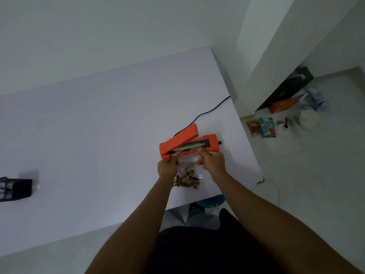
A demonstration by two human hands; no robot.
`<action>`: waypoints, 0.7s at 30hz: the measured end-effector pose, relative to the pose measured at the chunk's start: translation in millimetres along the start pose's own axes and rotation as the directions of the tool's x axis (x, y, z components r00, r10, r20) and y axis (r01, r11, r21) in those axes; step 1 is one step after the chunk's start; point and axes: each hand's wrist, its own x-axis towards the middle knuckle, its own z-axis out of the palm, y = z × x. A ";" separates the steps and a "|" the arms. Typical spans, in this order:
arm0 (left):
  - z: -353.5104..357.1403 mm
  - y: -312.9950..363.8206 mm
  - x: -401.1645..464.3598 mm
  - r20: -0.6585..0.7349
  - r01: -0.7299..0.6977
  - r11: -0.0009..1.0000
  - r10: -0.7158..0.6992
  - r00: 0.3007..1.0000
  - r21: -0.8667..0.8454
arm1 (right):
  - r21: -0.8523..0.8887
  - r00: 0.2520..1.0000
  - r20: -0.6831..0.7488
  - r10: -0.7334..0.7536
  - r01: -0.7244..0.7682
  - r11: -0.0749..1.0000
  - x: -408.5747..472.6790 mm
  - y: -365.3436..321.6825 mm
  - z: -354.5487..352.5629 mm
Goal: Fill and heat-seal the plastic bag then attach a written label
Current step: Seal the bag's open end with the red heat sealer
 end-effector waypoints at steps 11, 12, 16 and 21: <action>1.0 3.0 1.6 -0.005 0.061 0.997 -0.061 0.998 -0.038 | -0.040 1.000 0.007 -0.004 0.004 0.999 0.8 -0.8 -0.3; 0.9 3.2 1.7 -0.005 0.066 0.997 -0.066 0.998 -0.041 | -0.037 1.000 0.008 -0.005 0.005 0.999 0.5 -1.0 -0.4; 1.0 3.3 2.7 -0.002 0.066 0.997 -0.067 0.998 -0.042 | -0.044 1.000 0.005 0.001 -0.001 0.999 0.4 -2.2 -0.8; 0.9 3.1 2.6 -0.015 0.057 0.998 -0.058 0.998 -0.028 | -0.043 1.000 0.006 0.016 -0.016 0.999 -4.7 -9.9 -3.3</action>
